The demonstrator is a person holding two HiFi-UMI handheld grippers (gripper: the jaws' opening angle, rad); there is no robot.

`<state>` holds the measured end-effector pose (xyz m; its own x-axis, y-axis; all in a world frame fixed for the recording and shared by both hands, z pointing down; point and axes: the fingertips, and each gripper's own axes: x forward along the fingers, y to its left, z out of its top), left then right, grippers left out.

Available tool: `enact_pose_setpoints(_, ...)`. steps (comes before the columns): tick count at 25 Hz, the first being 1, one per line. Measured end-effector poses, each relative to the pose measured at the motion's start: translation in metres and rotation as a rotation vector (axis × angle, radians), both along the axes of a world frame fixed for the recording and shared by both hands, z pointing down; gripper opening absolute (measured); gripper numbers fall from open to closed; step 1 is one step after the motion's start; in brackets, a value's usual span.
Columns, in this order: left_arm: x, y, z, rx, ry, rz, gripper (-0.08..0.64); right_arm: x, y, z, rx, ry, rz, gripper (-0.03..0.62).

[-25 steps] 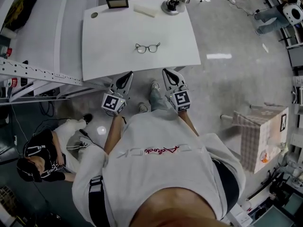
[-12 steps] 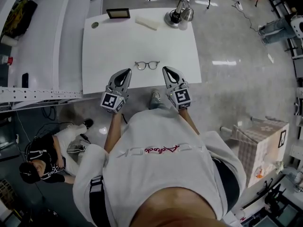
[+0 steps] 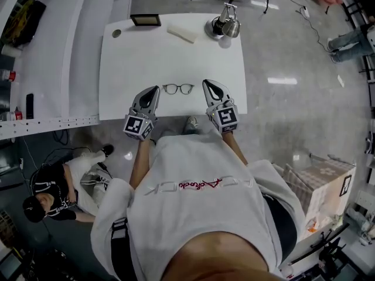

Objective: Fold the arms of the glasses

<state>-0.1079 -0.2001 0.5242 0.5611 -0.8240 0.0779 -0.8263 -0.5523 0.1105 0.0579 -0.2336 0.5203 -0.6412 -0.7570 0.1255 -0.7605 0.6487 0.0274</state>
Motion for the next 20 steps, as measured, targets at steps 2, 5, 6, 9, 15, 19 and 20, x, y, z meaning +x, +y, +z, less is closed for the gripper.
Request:
enact_pose_setpoints(2, -0.003, 0.001, 0.006, -0.021, -0.003, -0.013, 0.004, -0.002, 0.000, 0.005, -0.018, -0.002, -0.011, 0.031)
enact_pose_setpoints(5, -0.008, 0.004, 0.015, -0.057, -0.008, -0.024, 0.003, -0.006, 0.003, 0.014, -0.053, 0.003, -0.022, 0.031)
enact_pose_setpoints(6, -0.010, 0.003, 0.018, -0.065, -0.009, -0.026, 0.003, -0.007, 0.002, 0.017, -0.062, 0.005, -0.023, 0.031)
enact_pose_setpoints(9, -0.013, -0.005, 0.026, -0.083, -0.008, -0.019, 0.003, -0.008, -0.004, 0.027, -0.083, 0.018, -0.019, 0.031)
enact_pose_setpoints(15, -0.018, -0.009, 0.049, -0.158, -0.025, 0.041, 0.005, -0.004, -0.004, 0.046, -0.147, 0.031, 0.042, 0.031)
enact_pose_setpoints(19, -0.021, -0.007, 0.062, -0.199, -0.041, 0.085, 0.005, 0.000, 0.004, 0.060, -0.203, 0.045, 0.075, 0.031)
enact_pose_setpoints(20, -0.022, -0.006, 0.066, -0.211, -0.041, 0.092, 0.005, 0.001, 0.007, 0.065, -0.218, 0.047, 0.083, 0.031)
